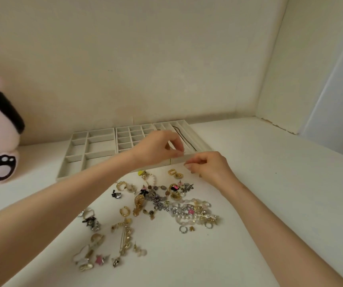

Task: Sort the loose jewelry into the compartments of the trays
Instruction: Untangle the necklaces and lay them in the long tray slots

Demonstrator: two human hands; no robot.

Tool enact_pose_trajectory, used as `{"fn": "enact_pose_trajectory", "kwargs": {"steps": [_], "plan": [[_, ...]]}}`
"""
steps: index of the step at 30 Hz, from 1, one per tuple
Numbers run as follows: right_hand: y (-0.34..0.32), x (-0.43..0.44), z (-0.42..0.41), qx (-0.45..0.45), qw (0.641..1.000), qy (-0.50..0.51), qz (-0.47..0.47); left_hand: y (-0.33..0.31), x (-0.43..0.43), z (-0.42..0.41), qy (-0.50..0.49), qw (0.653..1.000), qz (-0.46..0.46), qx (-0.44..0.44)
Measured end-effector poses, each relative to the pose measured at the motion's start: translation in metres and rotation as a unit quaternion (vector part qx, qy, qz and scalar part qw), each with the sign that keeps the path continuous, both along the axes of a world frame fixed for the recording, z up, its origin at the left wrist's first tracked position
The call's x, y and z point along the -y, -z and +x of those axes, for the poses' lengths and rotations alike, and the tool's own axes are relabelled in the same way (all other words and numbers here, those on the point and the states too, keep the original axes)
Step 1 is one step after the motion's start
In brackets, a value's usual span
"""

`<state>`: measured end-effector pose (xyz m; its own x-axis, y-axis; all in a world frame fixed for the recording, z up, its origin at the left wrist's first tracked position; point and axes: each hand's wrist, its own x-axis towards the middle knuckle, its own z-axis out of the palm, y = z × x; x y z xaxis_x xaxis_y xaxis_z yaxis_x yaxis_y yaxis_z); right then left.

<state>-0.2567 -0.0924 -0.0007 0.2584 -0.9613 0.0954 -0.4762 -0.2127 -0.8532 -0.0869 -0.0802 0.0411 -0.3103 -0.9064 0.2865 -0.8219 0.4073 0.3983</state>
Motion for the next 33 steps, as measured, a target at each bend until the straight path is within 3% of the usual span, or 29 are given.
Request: {"fn": "enact_pose_trajectory", "kwargs": {"steps": [7,13,19,26,33], "plan": [[-0.011,-0.022,-0.008,-0.067,0.995,-0.077,0.010,0.017,-0.034,0.001,-0.004,0.999,0.048,-0.025],[-0.019,-0.048,-0.011,-0.168,0.960,-0.220,0.030,0.017,-0.041,0.005,-0.016,0.996,0.062,-0.067],[-0.014,-0.049,-0.004,-0.195,0.957,-0.214,0.005,0.013,-0.042,0.020,-0.050,0.989,0.060,-0.127],[-0.019,-0.048,0.009,-0.210,0.956,-0.203,-0.033,0.019,-0.055,0.039,-0.055,0.988,0.091,-0.110],[-0.022,-0.051,0.035,-0.329,0.913,-0.210,-0.121,0.029,-0.058,0.046,-0.077,0.982,0.086,-0.150]]}}
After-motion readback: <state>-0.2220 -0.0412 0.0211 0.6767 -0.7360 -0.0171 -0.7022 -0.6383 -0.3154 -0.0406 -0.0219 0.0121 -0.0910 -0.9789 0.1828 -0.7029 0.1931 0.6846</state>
